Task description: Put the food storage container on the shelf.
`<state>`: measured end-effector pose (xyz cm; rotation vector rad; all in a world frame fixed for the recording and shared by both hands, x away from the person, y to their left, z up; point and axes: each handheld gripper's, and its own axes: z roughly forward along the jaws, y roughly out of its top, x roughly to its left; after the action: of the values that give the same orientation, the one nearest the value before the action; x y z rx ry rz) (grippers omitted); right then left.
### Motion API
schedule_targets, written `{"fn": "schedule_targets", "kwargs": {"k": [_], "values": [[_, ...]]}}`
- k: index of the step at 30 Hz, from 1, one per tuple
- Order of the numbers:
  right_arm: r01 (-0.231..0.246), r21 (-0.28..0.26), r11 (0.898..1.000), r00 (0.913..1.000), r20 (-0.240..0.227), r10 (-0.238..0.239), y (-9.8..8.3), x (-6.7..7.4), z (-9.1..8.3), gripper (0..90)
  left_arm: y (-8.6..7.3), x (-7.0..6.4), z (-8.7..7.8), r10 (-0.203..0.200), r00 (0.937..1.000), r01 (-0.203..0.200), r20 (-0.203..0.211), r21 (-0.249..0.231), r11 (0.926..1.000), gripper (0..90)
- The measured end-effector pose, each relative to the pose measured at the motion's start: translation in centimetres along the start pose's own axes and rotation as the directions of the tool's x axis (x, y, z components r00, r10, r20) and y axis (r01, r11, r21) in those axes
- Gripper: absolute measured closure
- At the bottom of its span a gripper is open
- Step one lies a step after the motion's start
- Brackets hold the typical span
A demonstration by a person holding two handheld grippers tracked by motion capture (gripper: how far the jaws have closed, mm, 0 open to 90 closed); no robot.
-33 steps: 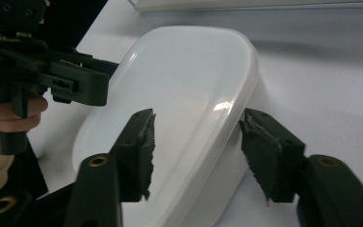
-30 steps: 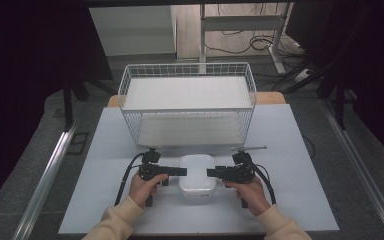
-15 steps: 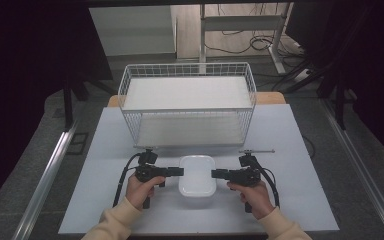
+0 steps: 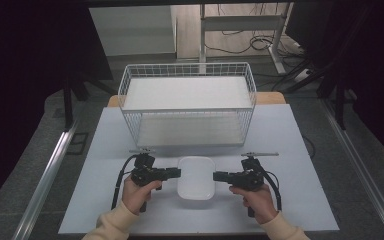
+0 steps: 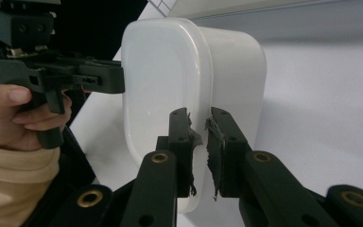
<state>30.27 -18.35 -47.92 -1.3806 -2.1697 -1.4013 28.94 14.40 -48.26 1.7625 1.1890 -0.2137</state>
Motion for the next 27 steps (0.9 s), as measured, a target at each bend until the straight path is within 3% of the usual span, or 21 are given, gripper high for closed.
{"fn": "schedule_targets", "kwargs": {"k": [10, 27], "values": [[0.04, -0.007, 0.999, 0.9991, 0.014, -0.04, 0.1, 0.7, -0.3, 79.9, 0.0, -0.1, -0.2, 0.01, 0.9999, -0.009, 0.004, -0.015, 0.9998, 78.0], [0.135, -0.042, 0.99, 0.9905, 0.029, -0.134, 0.8, 2.5, -1.4, 80.1, 0.7, -1.4, -1.6, 0.075, 0.9972, -0.075, -0.005, -0.05, 0.9959, 77.9]]}}
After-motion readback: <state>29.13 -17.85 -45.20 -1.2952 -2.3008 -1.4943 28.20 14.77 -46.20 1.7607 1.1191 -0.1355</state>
